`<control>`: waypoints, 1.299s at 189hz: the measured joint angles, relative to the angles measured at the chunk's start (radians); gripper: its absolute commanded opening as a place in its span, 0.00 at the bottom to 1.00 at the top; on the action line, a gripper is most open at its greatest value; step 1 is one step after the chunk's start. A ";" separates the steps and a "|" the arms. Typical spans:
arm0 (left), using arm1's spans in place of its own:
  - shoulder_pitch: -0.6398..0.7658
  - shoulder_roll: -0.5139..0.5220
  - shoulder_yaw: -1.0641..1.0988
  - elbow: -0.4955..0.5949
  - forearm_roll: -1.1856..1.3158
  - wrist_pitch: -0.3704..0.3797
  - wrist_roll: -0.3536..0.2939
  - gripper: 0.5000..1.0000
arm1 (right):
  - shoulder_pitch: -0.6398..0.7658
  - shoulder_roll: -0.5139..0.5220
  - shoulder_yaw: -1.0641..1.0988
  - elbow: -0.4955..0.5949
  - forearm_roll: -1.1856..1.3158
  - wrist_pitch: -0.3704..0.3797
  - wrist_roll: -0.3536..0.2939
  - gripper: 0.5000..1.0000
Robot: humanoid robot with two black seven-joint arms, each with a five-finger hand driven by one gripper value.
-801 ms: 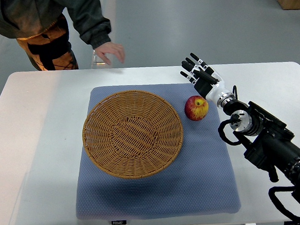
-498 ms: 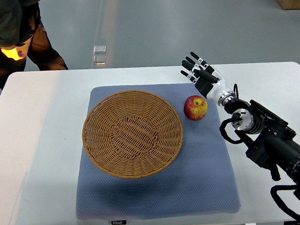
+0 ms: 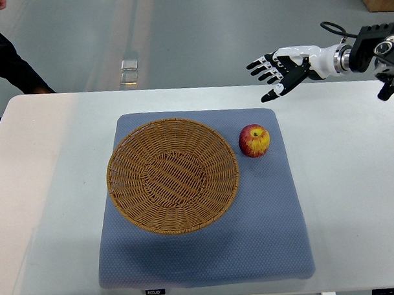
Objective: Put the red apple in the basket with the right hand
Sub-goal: 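Raise the right hand and move it above the red apple, then lower the right hand onto the red apple and close fingers around it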
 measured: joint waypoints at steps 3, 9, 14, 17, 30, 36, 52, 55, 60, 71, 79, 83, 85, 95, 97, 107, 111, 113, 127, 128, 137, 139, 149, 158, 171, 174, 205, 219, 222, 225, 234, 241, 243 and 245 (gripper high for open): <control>0.000 0.000 0.000 0.000 0.000 -0.001 0.000 1.00 | 0.032 -0.001 -0.047 0.019 -0.001 0.003 -0.003 0.85; 0.000 0.000 0.000 -0.001 0.000 -0.002 0.000 1.00 | 0.097 0.001 -0.138 0.059 -0.002 0.009 -0.013 0.85; 0.000 0.000 0.001 -0.001 -0.001 -0.002 0.000 1.00 | 0.132 0.004 -0.187 0.083 -0.003 0.012 -0.020 0.85; 0.000 0.000 0.001 -0.001 -0.001 -0.003 0.000 1.00 | 0.150 0.007 -0.210 0.096 -0.003 0.013 -0.025 0.85; 0.000 0.000 0.001 -0.001 -0.001 -0.004 0.000 1.00 | 0.204 0.036 -0.271 0.131 -0.003 0.014 -0.044 0.85; 0.000 0.000 0.001 -0.001 -0.001 -0.003 0.000 1.00 | 0.215 0.048 -0.281 0.138 -0.003 0.011 -0.049 0.85; 0.000 0.000 -0.002 -0.001 -0.001 -0.004 0.000 1.00 | 0.228 0.096 -0.303 0.143 -0.005 -0.006 -0.055 0.84; 0.000 0.000 -0.002 -0.001 -0.001 -0.004 0.000 1.00 | 0.229 0.105 -0.307 0.143 -0.005 -0.011 -0.056 0.84; 0.000 0.000 -0.003 0.000 -0.001 -0.004 0.000 1.00 | 0.230 0.117 -0.313 0.143 -0.007 -0.018 -0.056 0.84; 0.000 0.000 -0.003 0.000 -0.001 -0.004 0.000 1.00 | 0.231 0.142 -0.330 0.142 -0.016 -0.045 -0.056 0.84; 0.000 0.000 -0.003 0.000 -0.001 -0.004 0.000 1.00 | 0.230 0.164 -0.349 0.142 -0.031 -0.074 -0.055 0.84; 0.000 0.000 -0.003 0.000 -0.001 -0.004 0.000 1.00 | 0.229 0.173 -0.356 0.138 -0.040 -0.087 -0.055 0.84; 0.000 0.000 -0.003 0.000 -0.001 -0.004 0.000 1.00 | 0.228 0.181 -0.362 0.135 -0.048 -0.097 -0.054 0.84; 0.000 0.000 -0.002 0.000 -0.001 -0.004 0.000 1.00 | 0.219 0.209 -0.379 0.122 -0.078 -0.129 -0.050 0.84; 0.000 0.000 -0.002 0.000 -0.001 -0.004 0.000 1.00 | 0.218 0.213 -0.382 0.119 -0.083 -0.134 -0.050 0.84; 0.000 0.000 -0.002 0.000 -0.001 -0.004 0.000 1.00 | 0.206 0.229 -0.391 0.104 -0.105 -0.155 -0.048 0.84; 0.000 0.000 -0.002 0.000 -0.001 -0.004 0.000 1.00 | 0.199 0.234 -0.394 0.100 -0.112 -0.161 -0.047 0.84; 0.000 0.000 -0.002 0.000 -0.001 -0.004 0.000 1.00 | 0.196 0.236 -0.395 0.098 -0.115 -0.163 -0.047 0.84; 0.000 0.000 -0.002 0.000 -0.001 -0.004 0.000 1.00 | 0.179 0.247 -0.399 0.089 -0.131 -0.172 -0.046 0.84; 0.000 0.000 -0.002 0.000 -0.001 -0.004 0.000 1.00 | 0.178 0.247 -0.400 0.089 -0.132 -0.172 -0.046 0.84; 0.000 0.000 -0.002 0.000 -0.001 -0.004 0.000 1.00 | 0.168 0.251 -0.401 0.086 -0.143 -0.175 -0.045 0.84; 0.000 0.000 -0.002 0.000 -0.001 -0.004 0.000 1.00 | 0.165 0.251 -0.401 0.085 -0.145 -0.176 -0.045 0.84; 0.000 0.000 -0.002 0.000 -0.001 -0.004 0.000 1.00 | 0.154 0.252 -0.401 0.084 -0.156 -0.177 -0.045 0.84; 0.000 0.000 -0.002 0.000 -0.001 -0.004 0.000 1.00 | 0.143 0.253 -0.401 0.082 -0.163 -0.180 -0.044 0.84; 0.001 0.000 -0.002 0.000 -0.001 -0.004 0.000 1.00 | 0.131 0.254 -0.401 0.080 -0.168 -0.187 -0.044 0.84; 0.001 0.000 -0.002 0.000 -0.001 -0.004 0.000 1.00 | 0.128 0.255 -0.401 0.080 -0.169 -0.188 -0.044 0.84; 0.003 0.000 -0.002 0.000 -0.001 -0.004 0.000 1.00 | 0.095 0.267 -0.399 0.063 -0.171 -0.207 -0.037 0.84; 0.003 0.000 -0.002 0.000 -0.001 -0.004 0.000 1.00 | 0.078 0.275 -0.399 0.053 -0.174 -0.224 -0.031 0.83; 0.003 0.000 -0.002 0.000 -0.001 -0.004 0.000 1.00 | 0.073 0.277 -0.399 0.051 -0.175 -0.229 -0.030 0.83; 0.004 0.000 -0.002 0.000 -0.001 -0.004 0.000 1.00 | 0.070 0.278 -0.399 0.049 -0.176 -0.232 -0.029 0.83; 0.005 0.000 -0.003 0.000 -0.001 -0.004 0.000 1.00 | 0.061 0.280 -0.398 0.045 -0.178 -0.240 -0.028 0.83; 0.006 0.000 -0.003 0.001 -0.001 -0.004 0.000 1.00 | 0.055 0.281 -0.398 0.043 -0.179 -0.245 -0.027 0.83; 0.006 0.000 -0.003 0.001 -0.001 -0.003 0.000 1.00 | 0.054 0.281 -0.397 0.042 -0.180 -0.247 -0.027 0.83; 0.006 0.000 -0.003 0.001 -0.001 -0.003 0.000 1.00 | 0.053 0.282 -0.397 0.042 -0.180 -0.248 -0.027 0.82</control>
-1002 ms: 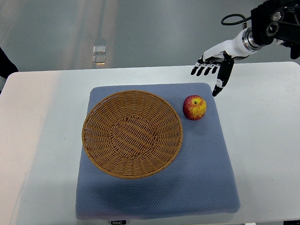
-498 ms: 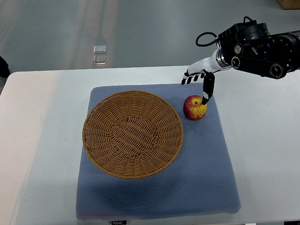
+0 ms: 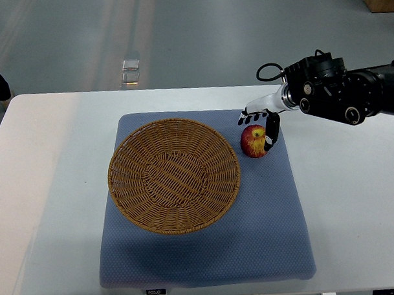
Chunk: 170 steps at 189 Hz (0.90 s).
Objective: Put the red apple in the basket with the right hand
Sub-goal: 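Lower the right hand onto the red apple and close fingers around it, then lift the apple with the right hand off the cushion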
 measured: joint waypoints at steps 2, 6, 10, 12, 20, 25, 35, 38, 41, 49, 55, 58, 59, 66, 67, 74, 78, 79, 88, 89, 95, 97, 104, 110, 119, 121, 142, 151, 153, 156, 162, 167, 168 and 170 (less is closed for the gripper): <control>0.000 0.000 0.000 0.000 0.000 0.000 0.000 1.00 | -0.001 0.000 0.000 0.000 0.000 -0.001 0.000 0.82; 0.001 0.000 0.000 0.000 0.000 0.000 0.000 1.00 | -0.004 0.000 0.001 -0.002 -0.001 -0.004 0.001 0.81; 0.001 0.000 0.000 0.000 0.000 0.000 0.000 1.00 | -0.008 0.000 0.001 -0.003 -0.001 -0.007 0.003 0.81; 0.001 0.000 0.000 0.000 0.000 0.000 0.000 1.00 | -0.010 0.000 0.001 -0.003 -0.001 -0.008 0.004 0.81; 0.001 0.000 0.000 0.000 0.000 0.000 0.000 1.00 | -0.017 0.000 0.001 -0.005 -0.002 -0.013 0.008 0.75; 0.001 0.000 0.000 0.000 0.000 0.000 0.000 1.00 | -0.020 0.000 0.001 -0.006 -0.002 -0.016 0.009 0.73; 0.002 0.000 0.000 0.000 0.000 0.000 0.000 1.00 | -0.029 0.000 0.001 -0.007 -0.002 -0.024 0.012 0.72; 0.002 0.000 0.000 0.000 0.000 0.000 0.000 1.00 | -0.032 0.000 0.001 -0.007 -0.002 -0.028 0.013 0.61; 0.002 0.000 0.000 0.000 0.000 0.000 0.000 1.00 | -0.034 -0.001 0.001 -0.007 -0.002 -0.030 0.013 0.55; 0.003 0.000 0.000 0.000 0.000 0.000 0.000 1.00 | -0.038 -0.001 0.001 -0.007 -0.002 -0.038 0.014 0.41; 0.003 0.000 0.000 0.000 0.000 0.000 0.000 1.00 | -0.042 -0.001 0.001 -0.007 -0.002 -0.045 0.016 0.29; 0.003 0.000 0.000 0.000 0.000 0.000 0.000 1.00 | -0.043 -0.001 0.001 -0.008 -0.002 -0.047 0.016 0.25; 0.003 0.000 0.000 0.000 0.000 0.000 0.000 1.00 | -0.043 -0.001 0.001 -0.008 -0.002 -0.048 0.017 0.23; 0.003 0.000 0.000 0.000 0.000 0.000 0.000 1.00 | -0.044 -0.001 0.001 -0.008 -0.003 -0.053 0.018 0.17; 0.003 0.000 0.000 0.000 0.000 0.000 0.000 1.00 | -0.045 -0.001 0.001 -0.008 -0.003 -0.053 0.019 0.17; 0.003 0.000 0.000 0.000 0.000 0.000 0.000 1.00 | -0.045 -0.001 0.000 -0.008 -0.005 -0.056 0.020 0.10; 0.003 0.000 0.000 0.000 0.000 0.000 0.000 1.00 | -0.046 -0.001 0.000 -0.009 -0.007 -0.057 0.020 0.09; 0.003 0.000 0.000 0.000 0.000 0.000 0.000 1.00 | -0.046 -0.001 0.000 -0.009 -0.008 -0.057 0.021 0.09; 0.003 0.000 0.000 0.000 0.000 0.000 0.000 1.00 | -0.048 -0.001 -0.001 -0.012 -0.017 -0.059 0.022 0.02; 0.003 0.000 0.000 0.000 0.000 0.000 0.000 1.00 | -0.048 -0.001 -0.001 -0.012 -0.018 -0.059 0.023 0.02; 0.003 0.000 0.000 0.000 0.000 0.000 0.000 1.00 | -0.050 -0.001 -0.001 -0.013 -0.025 -0.060 0.024 0.01; 0.003 0.000 0.000 0.000 0.000 0.000 0.000 1.00 | -0.051 -0.001 -0.001 -0.014 -0.027 -0.060 0.025 0.01; 0.003 0.000 0.000 0.000 0.000 0.000 0.000 1.00 | -0.054 -0.003 -0.001 -0.014 -0.033 -0.062 0.027 0.01; 0.003 0.000 0.000 0.000 0.000 0.000 0.000 1.00 | -0.054 -0.005 -0.001 -0.015 -0.038 -0.064 0.028 0.01; 0.003 0.000 0.000 0.000 0.000 0.000 0.000 1.00 | -0.053 -0.013 0.002 -0.015 -0.039 -0.062 0.029 0.01; 0.003 0.000 0.000 0.000 0.000 0.000 0.000 1.00 | -0.052 -0.016 0.004 -0.015 -0.039 -0.060 0.029 0.01; 0.003 0.000 0.000 0.000 0.000 0.000 0.000 1.00 | 0.015 -0.058 0.013 -0.007 -0.033 -0.018 0.032 0.02; 0.003 0.000 0.000 0.000 0.000 0.000 0.000 1.00 | 0.056 -0.078 0.015 0.002 -0.029 0.015 0.035 0.02; 0.003 0.000 0.000 0.000 0.000 0.000 0.000 1.00 | 0.065 -0.082 0.015 0.006 -0.029 0.024 0.037 0.02; 0.003 0.000 0.000 0.000 0.000 0.000 0.000 1.00 | 0.079 -0.089 0.016 0.014 -0.028 0.040 0.039 0.02; 0.003 0.000 0.000 0.000 0.000 0.000 0.000 1.00 | 0.117 -0.107 0.017 0.035 -0.026 0.075 0.042 0.03; 0.003 0.000 0.000 0.000 0.000 0.000 0.000 1.00 | 0.147 -0.121 0.022 0.051 -0.025 0.097 0.044 0.03; 0.003 0.000 0.000 0.000 0.000 0.000 0.000 1.00 | 0.153 -0.123 0.023 0.054 -0.024 0.102 0.045 0.03; 0.003 0.000 0.000 0.000 0.000 0.000 0.000 1.00 | 0.164 -0.128 0.026 0.061 -0.023 0.110 0.045 0.03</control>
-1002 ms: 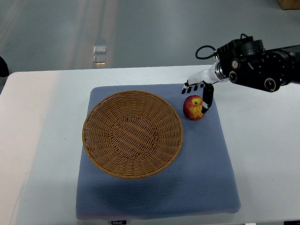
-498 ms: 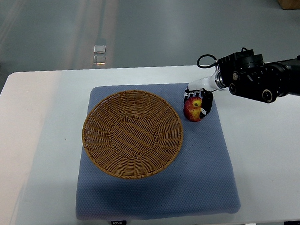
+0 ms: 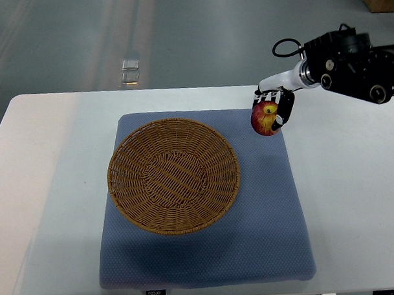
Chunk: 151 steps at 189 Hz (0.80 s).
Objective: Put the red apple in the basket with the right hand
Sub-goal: 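Lift the apple with the right hand off the cushion, then carry the apple with the right hand over the wicker basket and lower it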
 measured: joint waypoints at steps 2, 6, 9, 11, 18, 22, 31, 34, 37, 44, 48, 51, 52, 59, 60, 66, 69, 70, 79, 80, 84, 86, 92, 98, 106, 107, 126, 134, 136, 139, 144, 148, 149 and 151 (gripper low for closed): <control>0.000 0.000 0.000 0.000 0.000 0.000 0.000 1.00 | 0.011 -0.004 0.003 0.007 0.001 0.007 0.001 0.03; 0.000 0.000 0.000 0.000 0.000 0.000 0.000 1.00 | 0.029 -0.011 0.008 0.019 0.003 0.019 0.002 0.03; 0.000 0.000 0.000 -0.001 0.000 0.000 0.000 1.00 | 0.041 -0.016 0.011 0.026 0.005 0.027 0.002 0.03; 0.000 0.000 0.000 -0.001 0.000 0.000 0.000 1.00 | 0.055 -0.020 0.015 0.036 0.010 0.034 0.002 0.03; 0.000 0.000 0.001 -0.001 0.000 0.000 0.000 1.00 | 0.089 -0.028 0.025 0.063 0.028 0.049 0.002 0.03; 0.000 0.000 0.001 -0.001 0.000 0.000 0.000 1.00 | 0.108 -0.030 0.031 0.077 0.042 0.054 0.002 0.03; 0.000 0.000 0.001 -0.001 0.000 0.000 0.000 1.00 | 0.139 -0.033 0.039 0.100 0.067 0.062 0.003 0.03; 0.000 0.000 0.001 -0.001 0.000 0.000 0.000 1.00 | 0.146 -0.033 0.040 0.106 0.074 0.063 0.003 0.03; 0.000 0.000 0.001 -0.001 0.000 0.000 0.000 1.00 | 0.155 -0.030 0.041 0.113 0.087 0.064 0.003 0.03; 0.000 0.000 0.001 -0.001 0.000 0.000 0.000 1.00 | 0.171 -0.021 0.043 0.122 0.108 0.063 0.003 0.03; 0.000 0.000 0.001 -0.001 0.000 0.000 0.000 1.00 | 0.177 -0.014 0.044 0.126 0.117 0.061 0.003 0.03; 0.000 0.000 0.001 -0.001 0.000 0.000 0.000 1.00 | 0.180 -0.008 0.045 0.128 0.123 0.060 0.003 0.03; 0.000 0.000 0.001 -0.001 0.000 0.000 0.000 1.00 | 0.181 -0.006 0.045 0.128 0.124 0.059 0.003 0.03; 0.000 0.000 0.001 -0.001 0.000 0.000 0.000 1.00 | 0.185 0.010 0.045 0.131 0.132 0.054 0.003 0.03; 0.000 0.000 0.001 -0.001 0.000 0.000 0.000 1.00 | 0.185 0.013 0.045 0.132 0.133 0.053 0.003 0.03; 0.000 0.000 0.001 -0.001 0.000 0.000 0.000 1.00 | 0.187 0.028 0.045 0.133 0.137 0.045 0.003 0.03; 0.000 0.000 0.001 -0.001 0.000 0.000 0.000 1.00 | 0.187 0.036 0.045 0.133 0.138 0.040 0.003 0.03; 0.000 0.000 0.001 -0.001 0.000 0.000 0.000 1.00 | 0.187 0.038 0.045 0.133 0.139 0.039 0.003 0.03; 0.000 0.000 0.000 -0.001 0.000 0.000 0.000 1.00 | 0.187 0.065 0.045 0.134 0.141 0.020 0.003 0.03; 0.000 0.000 0.000 -0.001 0.000 0.000 0.000 1.00 | 0.187 0.068 0.045 0.134 0.141 0.018 0.003 0.03; 0.000 0.000 0.000 0.000 0.000 0.000 0.000 1.00 | 0.186 0.078 0.045 0.134 0.142 0.011 0.003 0.03; 0.000 0.000 0.000 0.000 0.000 0.000 0.000 1.00 | 0.185 0.083 0.046 0.134 0.142 0.007 0.003 0.03; 0.000 0.000 0.000 0.001 0.000 0.000 0.000 1.00 | 0.183 0.100 0.046 0.134 0.144 -0.001 0.004 0.03; 0.000 0.000 0.000 0.001 0.000 0.000 0.000 1.00 | 0.180 0.120 0.046 0.134 0.146 -0.009 0.005 0.04; 0.000 0.000 0.000 0.001 0.000 0.000 0.000 1.00 | 0.177 0.146 0.046 0.134 0.149 -0.017 0.005 0.04; 0.000 0.000 0.000 0.001 0.000 0.000 0.000 1.00 | 0.177 0.149 0.046 0.134 0.149 -0.018 0.005 0.04; 0.000 0.000 0.001 0.002 0.000 0.000 0.000 1.00 | 0.165 0.221 0.047 0.134 0.155 -0.035 0.006 0.04; 0.000 0.000 0.001 0.002 0.000 0.000 0.000 1.00 | 0.156 0.251 0.047 0.134 0.157 -0.041 0.006 0.04; 0.000 0.000 0.001 0.002 0.000 0.000 0.000 1.00 | 0.153 0.259 0.047 0.134 0.157 -0.043 0.006 0.04; 0.000 0.000 0.001 0.002 0.000 0.000 0.000 1.00 | 0.148 0.275 0.047 0.134 0.158 -0.046 0.006 0.04; 0.000 0.000 0.001 0.002 0.000 0.000 0.000 1.00 | 0.144 0.294 0.047 0.134 0.158 -0.050 0.006 0.04; 0.000 0.000 0.001 0.002 0.000 0.000 0.000 1.00 | 0.141 0.307 0.047 0.135 0.159 -0.054 0.006 0.04; 0.000 0.000 0.001 0.002 0.000 0.000 0.000 1.00 | 0.140 0.310 0.047 0.135 0.159 -0.055 0.006 0.04; 0.000 0.000 0.001 0.002 0.000 0.000 0.000 1.00 | 0.138 0.314 0.047 0.135 0.159 -0.057 0.007 0.05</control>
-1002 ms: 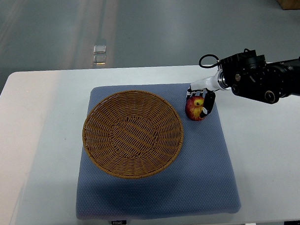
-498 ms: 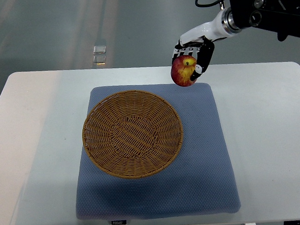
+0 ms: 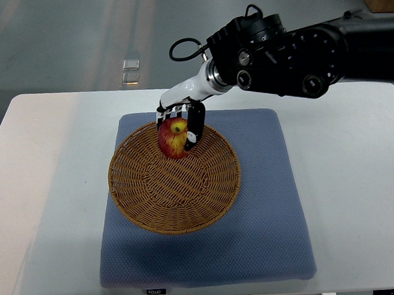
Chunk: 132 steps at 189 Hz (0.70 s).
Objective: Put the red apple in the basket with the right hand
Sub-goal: 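Carry the apple with the right hand over the wicker basket and lower it, then open the right hand to release the apple into the basket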
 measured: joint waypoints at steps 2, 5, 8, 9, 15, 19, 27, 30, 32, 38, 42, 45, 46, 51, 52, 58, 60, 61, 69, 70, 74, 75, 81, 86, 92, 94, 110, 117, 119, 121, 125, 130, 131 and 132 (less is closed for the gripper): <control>0.000 0.000 0.000 0.000 0.000 0.000 0.000 1.00 | -0.001 0.004 0.000 0.000 0.000 -0.002 0.000 0.05; 0.000 0.000 0.000 0.000 0.000 0.000 0.000 1.00 | -0.004 0.010 0.000 0.000 0.000 -0.008 0.001 0.05; 0.000 0.000 0.000 0.000 0.000 0.000 0.000 1.00 | -0.006 0.014 0.000 0.000 0.000 -0.012 0.001 0.05; 0.000 0.000 0.000 0.000 0.000 0.000 0.000 1.00 | -0.007 0.015 0.001 0.000 0.000 -0.014 0.001 0.05; 0.000 0.000 0.001 0.000 0.000 0.000 0.000 1.00 | -0.010 0.019 0.001 -0.002 0.000 -0.024 0.003 0.05; 0.000 0.000 0.001 0.000 0.000 0.000 0.000 1.00 | -0.012 0.021 0.001 -0.005 0.000 -0.031 0.004 0.05; 0.000 0.000 0.001 0.000 0.000 0.000 0.000 1.00 | -0.016 0.023 0.001 -0.010 0.000 -0.043 0.006 0.06; 0.000 0.000 0.001 0.000 0.000 0.000 0.000 1.00 | -0.018 0.023 0.001 -0.012 0.000 -0.048 0.006 0.06; 0.000 0.000 0.002 0.000 0.000 0.000 0.000 1.00 | -0.019 0.023 0.001 -0.013 0.000 -0.050 0.006 0.06; 0.000 0.000 0.002 0.000 0.000 0.000 0.000 1.00 | -0.026 0.024 0.001 -0.019 -0.001 -0.057 0.007 0.06; 0.000 0.000 0.002 0.000 0.000 0.000 0.000 1.00 | -0.032 0.024 0.001 -0.023 -0.003 -0.061 0.007 0.06; 0.000 0.000 0.002 0.000 0.000 0.000 0.000 1.00 | -0.036 0.024 0.001 -0.027 -0.004 -0.063 0.007 0.06; 0.000 0.000 0.002 0.000 0.000 0.000 0.000 1.00 | -0.038 0.024 0.001 -0.028 -0.005 -0.063 0.007 0.06; 0.001 0.000 0.002 0.000 0.000 0.000 0.000 1.00 | -0.046 0.024 0.001 -0.034 -0.008 -0.067 0.007 0.06; 0.001 0.000 0.002 0.000 0.000 0.000 0.000 1.00 | -0.047 0.024 0.001 -0.035 -0.008 -0.067 0.007 0.06; 0.001 0.000 0.002 0.000 0.000 0.000 0.000 1.00 | -0.057 0.024 0.000 -0.041 -0.012 -0.071 0.007 0.06; 0.001 0.000 0.002 0.000 0.000 0.000 0.000 1.00 | -0.061 0.024 0.000 -0.043 -0.013 -0.072 0.007 0.06; 0.001 0.000 0.002 0.000 0.000 0.000 0.000 1.00 | -0.062 0.024 0.000 -0.044 -0.014 -0.073 0.007 0.06; 0.001 0.000 0.002 0.000 0.000 0.000 0.000 1.00 | -0.082 0.024 -0.001 -0.050 -0.017 -0.079 0.007 0.07; 0.001 0.000 0.002 0.000 0.000 0.000 0.000 1.00 | -0.084 0.024 -0.002 -0.051 -0.018 -0.079 0.006 0.07; 0.002 0.000 0.001 0.000 0.000 0.000 0.000 1.00 | -0.090 0.024 -0.002 -0.052 -0.018 -0.081 0.006 0.07; 0.002 0.000 0.001 0.000 0.000 0.000 0.000 1.00 | -0.091 0.024 -0.002 -0.052 -0.018 -0.081 0.006 0.07; 0.002 0.000 0.001 0.000 0.000 0.000 0.000 1.00 | -0.102 0.024 -0.002 -0.054 -0.019 -0.086 0.006 0.08; 0.002 0.000 0.001 0.000 0.000 0.000 0.000 1.00 | -0.110 0.024 -0.002 -0.055 -0.020 -0.089 0.006 0.08; 0.002 0.000 0.001 0.000 0.000 0.000 0.000 1.00 | -0.120 0.024 -0.002 -0.055 -0.020 -0.094 0.006 0.10; 0.002 0.000 0.001 0.000 0.000 0.000 0.000 1.00 | -0.122 0.024 -0.002 -0.055 -0.020 -0.095 0.006 0.10; 0.003 0.000 0.000 0.000 0.000 0.000 0.000 1.00 | -0.142 0.024 -0.002 -0.058 -0.020 -0.106 0.005 0.11; 0.004 0.000 0.000 0.001 0.000 0.000 0.000 1.00 | -0.149 0.024 -0.002 -0.060 -0.020 -0.109 0.005 0.12; 0.004 0.000 0.000 0.001 0.000 0.000 0.000 1.00 | -0.150 0.024 -0.002 -0.060 -0.020 -0.109 0.005 0.13; 0.004 0.000 0.000 0.001 0.000 0.000 0.000 1.00 | -0.152 0.024 -0.002 -0.061 -0.020 -0.110 0.005 0.13; 0.004 0.000 0.000 0.001 0.000 0.000 0.000 1.00 | -0.155 0.024 -0.002 -0.062 -0.020 -0.110 0.005 0.13; 0.004 0.000 0.000 0.001 0.000 0.000 0.000 1.00 | -0.161 0.024 -0.002 -0.065 -0.020 -0.111 0.005 0.13; 0.004 0.000 0.000 0.001 0.000 0.000 0.000 1.00 | -0.161 0.024 -0.002 -0.066 -0.020 -0.111 0.005 0.13; 0.004 0.000 0.000 0.001 0.000 0.000 0.000 1.00 | -0.162 0.024 -0.002 -0.066 -0.020 -0.111 0.005 0.14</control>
